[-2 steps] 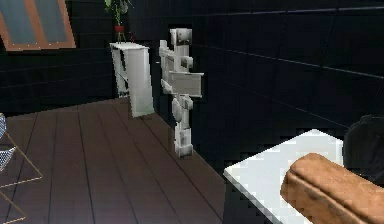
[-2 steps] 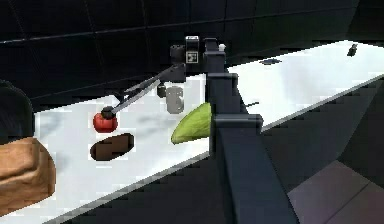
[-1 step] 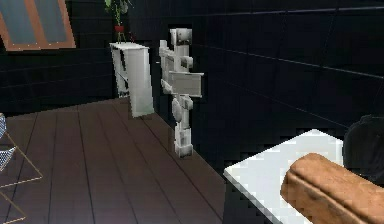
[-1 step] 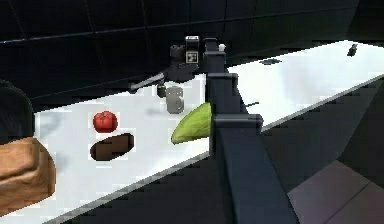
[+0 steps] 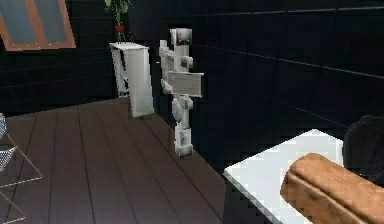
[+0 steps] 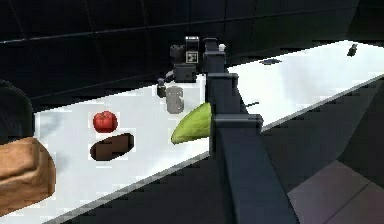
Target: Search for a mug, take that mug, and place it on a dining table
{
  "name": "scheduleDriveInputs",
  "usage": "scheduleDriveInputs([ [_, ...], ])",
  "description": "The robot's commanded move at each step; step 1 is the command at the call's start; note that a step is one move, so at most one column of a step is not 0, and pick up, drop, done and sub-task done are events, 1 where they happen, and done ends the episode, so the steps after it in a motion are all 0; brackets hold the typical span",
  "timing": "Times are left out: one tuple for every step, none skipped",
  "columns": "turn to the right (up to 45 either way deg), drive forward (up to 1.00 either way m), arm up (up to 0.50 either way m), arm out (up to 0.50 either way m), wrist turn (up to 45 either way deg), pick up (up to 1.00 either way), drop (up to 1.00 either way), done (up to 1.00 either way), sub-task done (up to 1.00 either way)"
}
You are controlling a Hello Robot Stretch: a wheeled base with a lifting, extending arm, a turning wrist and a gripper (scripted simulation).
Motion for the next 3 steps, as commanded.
scheduleDriveInputs([
  [0.0,0.0,-0.08,0.0,0.0,0.0,0.0,0.0,0.0],
  [0.0,0.0,0.0,0.0,0.0,1.0,0.0,0.0,0.0],
  [0.0,0.0,0.08,0.0,0.0,0.0,0.0,0.0,0.0],
])
